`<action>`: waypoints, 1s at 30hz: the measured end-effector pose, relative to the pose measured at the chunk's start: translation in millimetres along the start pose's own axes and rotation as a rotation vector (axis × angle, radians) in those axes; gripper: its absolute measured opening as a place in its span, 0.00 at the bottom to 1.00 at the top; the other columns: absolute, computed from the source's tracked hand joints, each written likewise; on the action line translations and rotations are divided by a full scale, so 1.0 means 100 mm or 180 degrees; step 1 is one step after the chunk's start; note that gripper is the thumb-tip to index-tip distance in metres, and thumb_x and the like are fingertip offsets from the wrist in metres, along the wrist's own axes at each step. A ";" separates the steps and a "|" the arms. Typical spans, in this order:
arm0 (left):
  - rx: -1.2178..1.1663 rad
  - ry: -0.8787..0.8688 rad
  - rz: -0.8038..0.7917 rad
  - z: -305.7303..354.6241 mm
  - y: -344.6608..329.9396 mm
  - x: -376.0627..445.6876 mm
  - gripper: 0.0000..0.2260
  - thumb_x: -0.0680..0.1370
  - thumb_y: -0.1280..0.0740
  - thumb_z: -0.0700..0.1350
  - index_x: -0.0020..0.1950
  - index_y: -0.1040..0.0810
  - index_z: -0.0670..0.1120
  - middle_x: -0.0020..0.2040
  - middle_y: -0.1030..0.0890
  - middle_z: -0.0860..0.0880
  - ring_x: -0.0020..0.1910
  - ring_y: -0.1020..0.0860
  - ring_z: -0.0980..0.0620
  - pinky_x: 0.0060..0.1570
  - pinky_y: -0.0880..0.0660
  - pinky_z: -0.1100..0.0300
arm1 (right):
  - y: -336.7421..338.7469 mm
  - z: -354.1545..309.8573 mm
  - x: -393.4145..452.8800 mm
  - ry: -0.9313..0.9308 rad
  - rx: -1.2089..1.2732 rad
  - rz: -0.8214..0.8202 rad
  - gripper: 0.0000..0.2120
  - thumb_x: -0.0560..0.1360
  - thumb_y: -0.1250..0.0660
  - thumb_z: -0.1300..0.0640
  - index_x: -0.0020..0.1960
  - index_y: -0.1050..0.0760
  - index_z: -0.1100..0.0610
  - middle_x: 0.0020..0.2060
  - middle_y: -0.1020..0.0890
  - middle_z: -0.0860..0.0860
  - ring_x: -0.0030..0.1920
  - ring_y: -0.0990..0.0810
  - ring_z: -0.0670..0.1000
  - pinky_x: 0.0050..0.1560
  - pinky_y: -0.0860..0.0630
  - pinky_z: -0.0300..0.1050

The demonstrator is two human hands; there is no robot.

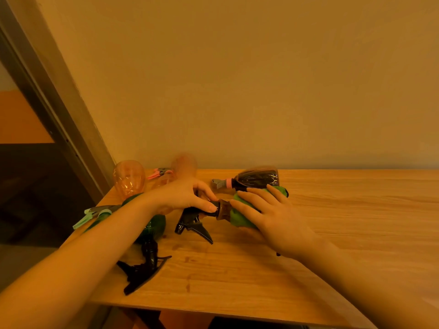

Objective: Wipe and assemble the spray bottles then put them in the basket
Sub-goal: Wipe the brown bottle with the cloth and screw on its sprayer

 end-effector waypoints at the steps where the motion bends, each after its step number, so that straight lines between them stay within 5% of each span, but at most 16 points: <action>1: -0.0014 0.0017 -0.0013 -0.01 0.00 0.00 0.10 0.70 0.26 0.40 0.51 0.18 0.45 0.38 0.17 0.49 0.39 0.18 0.53 0.41 0.22 0.63 | 0.00 0.02 -0.03 -0.0054 0.0060 0.0019 0.25 0.76 0.43 0.42 0.71 0.35 0.50 0.65 0.25 0.53 0.64 0.26 0.57 0.60 0.27 0.62; 5: 0.0046 0.0067 0.0020 -0.07 0.01 0.00 0.10 0.70 0.26 0.40 0.51 0.17 0.45 0.42 0.21 0.48 0.35 0.20 0.59 0.39 0.24 0.67 | -0.03 0.17 -0.20 -0.0232 0.0595 0.0201 0.26 0.77 0.45 0.41 0.71 0.35 0.50 0.67 0.28 0.53 0.68 0.32 0.56 0.64 0.29 0.55; 9: -0.0299 0.0149 0.0001 -0.10 0.00 -0.01 0.07 0.71 0.27 0.38 0.49 0.17 0.45 0.40 0.19 0.47 0.36 0.19 0.54 0.37 0.23 0.65 | -0.02 0.33 -0.38 -0.0517 0.1142 0.0557 0.26 0.77 0.44 0.41 0.71 0.36 0.51 0.69 0.33 0.52 0.68 0.35 0.52 0.64 0.32 0.49; 17: -0.0809 0.0410 -0.0128 -0.15 -0.07 0.04 0.07 0.72 0.28 0.36 0.49 0.17 0.39 0.44 0.16 0.41 0.38 0.19 0.48 0.42 0.21 0.60 | 0.02 0.17 -0.26 0.0046 0.0289 0.0597 0.21 0.76 0.34 0.52 0.68 0.29 0.55 0.64 0.25 0.55 0.65 0.28 0.58 0.60 0.26 0.56; 23: -0.0881 0.0506 -0.0144 -0.14 -0.10 0.07 0.06 0.72 0.28 0.39 0.48 0.16 0.40 0.42 0.16 0.43 0.40 0.19 0.48 0.46 0.22 0.58 | 0.08 -0.08 -0.03 0.0563 -0.0214 0.0531 0.21 0.73 0.37 0.58 0.66 0.27 0.56 0.62 0.22 0.55 0.62 0.24 0.57 0.63 0.30 0.60; 26: -0.0848 0.0527 -0.0180 -0.13 -0.12 0.07 0.07 0.73 0.29 0.39 0.50 0.17 0.38 0.43 0.17 0.42 0.42 0.19 0.48 0.45 0.22 0.59 | 0.00 -0.17 0.03 0.0511 -0.0336 0.0424 0.25 0.70 0.29 0.58 0.66 0.28 0.54 0.63 0.23 0.53 0.66 0.27 0.59 0.61 0.34 0.73; 30: -0.0869 0.0650 -0.0182 -0.17 -0.09 0.07 0.09 0.72 0.28 0.38 0.51 0.17 0.39 0.47 0.17 0.41 0.45 0.18 0.46 0.50 0.21 0.55 | -0.05 -0.07 -0.02 0.0250 -0.0148 0.0248 0.29 0.70 0.27 0.50 0.69 0.32 0.50 0.66 0.25 0.52 0.67 0.29 0.61 0.59 0.32 0.73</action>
Point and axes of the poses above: each hand's wrist, its own x-axis towards the middle knuckle, its own y-axis out of the back of the hand, z = x × y, the point moved 5 cm from there along x, towards the middle knuckle
